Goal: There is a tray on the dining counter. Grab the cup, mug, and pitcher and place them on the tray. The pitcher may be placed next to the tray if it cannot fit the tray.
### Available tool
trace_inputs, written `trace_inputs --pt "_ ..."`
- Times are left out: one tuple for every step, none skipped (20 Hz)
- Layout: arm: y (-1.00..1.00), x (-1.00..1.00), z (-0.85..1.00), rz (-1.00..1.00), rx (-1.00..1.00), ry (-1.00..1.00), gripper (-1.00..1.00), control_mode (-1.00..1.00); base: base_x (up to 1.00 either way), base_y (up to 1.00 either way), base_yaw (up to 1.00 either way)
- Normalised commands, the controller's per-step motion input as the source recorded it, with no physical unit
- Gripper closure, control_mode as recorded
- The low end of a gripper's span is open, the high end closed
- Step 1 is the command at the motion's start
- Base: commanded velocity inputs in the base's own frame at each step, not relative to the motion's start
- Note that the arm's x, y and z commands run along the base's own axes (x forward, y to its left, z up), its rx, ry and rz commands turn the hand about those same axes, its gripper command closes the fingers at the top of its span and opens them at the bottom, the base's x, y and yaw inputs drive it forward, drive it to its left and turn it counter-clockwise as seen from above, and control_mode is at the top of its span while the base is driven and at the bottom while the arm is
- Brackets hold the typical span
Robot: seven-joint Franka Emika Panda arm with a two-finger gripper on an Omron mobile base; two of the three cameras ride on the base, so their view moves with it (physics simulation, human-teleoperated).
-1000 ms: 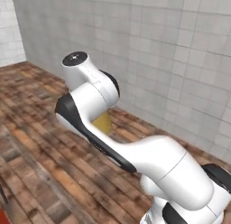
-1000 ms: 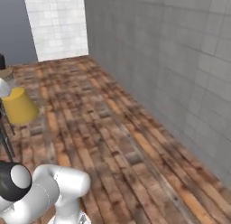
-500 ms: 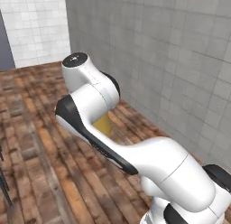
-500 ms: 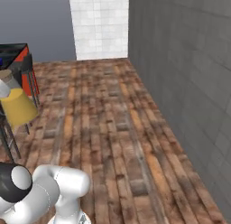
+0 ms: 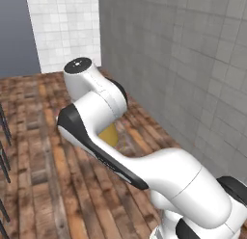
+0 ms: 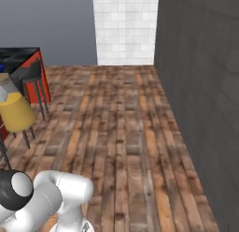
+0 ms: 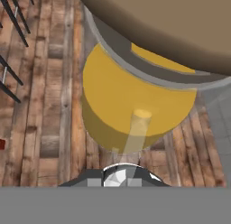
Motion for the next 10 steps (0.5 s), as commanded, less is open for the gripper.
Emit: trace_inputs --pt "0.00 0.00 0.00 0.00 0.00 0.00 1.00 1.00 1.00 -0.34 0.30" --pt "0.00 0.00 0.00 0.00 0.00 0.00 1.00 1.00 1.00 -0.32 0.31" --pt "0.00 0.00 0.00 0.00 0.00 0.00 1.00 1.00 1.00 -0.32 0.31" --pt "0.00 0.00 0.00 0.00 0.00 0.00 1.00 1.00 1.00 -0.31 0.31" --pt "0.00 0.00 0.00 0.00 0.00 0.00 1.00 1.00 1.00 -0.29 0.30" --pt "0.00 0.00 0.00 0.00 0.00 0.00 1.00 1.00 1.00 -0.30 0.29" --pt "0.00 0.00 0.00 0.00 0.00 0.00 1.00 1.00 1.00 -0.31 0.29" --pt "0.00 0.00 0.00 0.00 0.00 0.00 1.00 1.00 1.00 -0.31 0.30" --pt "0.00 0.00 0.00 0.00 0.00 0.00 1.00 1.00 1.00 -0.31 0.31" --pt "0.00 0.00 0.00 0.00 0.00 0.00 1.00 1.00 1.00 -0.36 0.33"
